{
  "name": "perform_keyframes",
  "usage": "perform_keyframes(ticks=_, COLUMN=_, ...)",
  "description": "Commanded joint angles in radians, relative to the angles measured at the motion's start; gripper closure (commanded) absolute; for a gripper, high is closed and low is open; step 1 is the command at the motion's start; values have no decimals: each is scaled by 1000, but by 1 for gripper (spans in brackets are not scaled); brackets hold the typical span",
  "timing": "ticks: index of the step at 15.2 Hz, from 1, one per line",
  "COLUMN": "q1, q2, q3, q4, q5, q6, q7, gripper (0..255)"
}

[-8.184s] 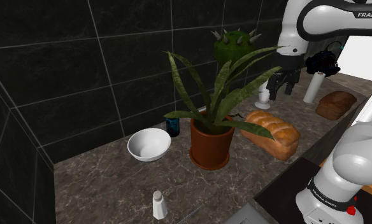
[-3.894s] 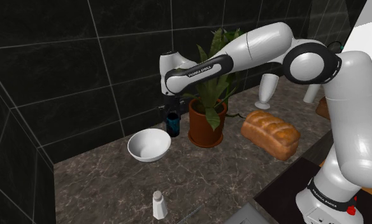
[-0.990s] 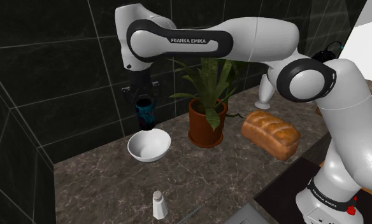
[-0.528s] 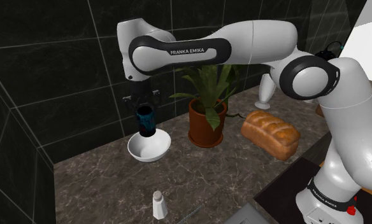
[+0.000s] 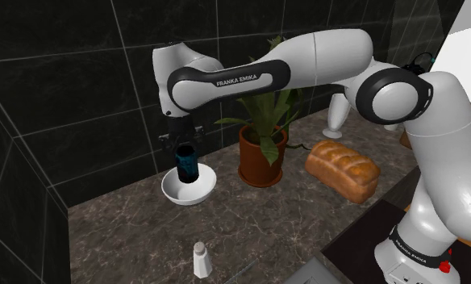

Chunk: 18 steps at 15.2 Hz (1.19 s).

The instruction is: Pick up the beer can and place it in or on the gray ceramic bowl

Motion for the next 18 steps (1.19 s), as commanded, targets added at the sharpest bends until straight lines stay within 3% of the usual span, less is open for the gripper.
perform_keyframes(ticks=1, q1=-2, q2=2, q3=-1, q4=-32, q5=-1, q6=35, q7=2, gripper=255)
perform_keyframes(ticks=9, q1=-2, q2=2, q3=-1, q4=-32, q5=-1, q6=35, q7=2, gripper=255)
perform_keyframes(ticks=10, q1=-2, q2=2, q3=-1, q4=-32, q5=-1, q6=35, q7=2, gripper=0)
perform_keyframes(ticks=15, q1=-2, q2=2, q3=-1, q4=-32, q5=-1, q6=35, q7=2, gripper=0)
perform_keyframes(ticks=18, q1=6, q2=3, q3=1, q4=71, q5=1, q6=-67, q7=-2, gripper=0)
